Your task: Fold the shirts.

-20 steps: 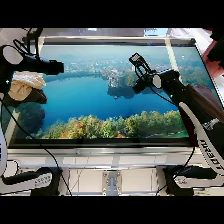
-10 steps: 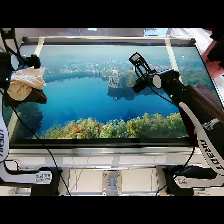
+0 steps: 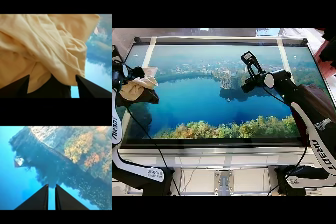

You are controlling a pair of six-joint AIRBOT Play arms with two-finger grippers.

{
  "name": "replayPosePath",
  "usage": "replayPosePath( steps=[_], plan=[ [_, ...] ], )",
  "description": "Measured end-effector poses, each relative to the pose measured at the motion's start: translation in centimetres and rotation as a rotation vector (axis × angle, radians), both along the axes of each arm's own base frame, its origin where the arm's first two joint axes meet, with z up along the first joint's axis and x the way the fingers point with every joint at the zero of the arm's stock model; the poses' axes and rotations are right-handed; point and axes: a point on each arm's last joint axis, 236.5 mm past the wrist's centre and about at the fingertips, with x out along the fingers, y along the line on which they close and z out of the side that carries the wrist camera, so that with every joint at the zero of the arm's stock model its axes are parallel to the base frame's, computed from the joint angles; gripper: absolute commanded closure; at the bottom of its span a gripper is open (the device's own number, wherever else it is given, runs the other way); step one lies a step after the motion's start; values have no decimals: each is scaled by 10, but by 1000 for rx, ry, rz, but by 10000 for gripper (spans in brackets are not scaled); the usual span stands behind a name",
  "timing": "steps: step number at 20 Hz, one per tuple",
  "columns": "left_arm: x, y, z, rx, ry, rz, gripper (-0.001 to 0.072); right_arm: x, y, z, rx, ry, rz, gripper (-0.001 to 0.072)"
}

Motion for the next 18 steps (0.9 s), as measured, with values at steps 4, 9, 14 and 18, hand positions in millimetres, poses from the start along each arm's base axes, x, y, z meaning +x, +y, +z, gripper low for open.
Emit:
replayPosePath(
  steps=[4,9,14,18],
  plan=[
    [-5,30,-10,-183,-121,215,43,0,3,1,20,1,-2,575],
    [14,33,-31,-442,-272,340,44,2,6,3,33,-10,-3,575],
    [39,21,-66,-622,-341,368,52,4,6,5,39,-22,-4,575],
    [50,24,-78,-659,-395,387,697,5,7,6,41,-25,-4,575]
  ],
)
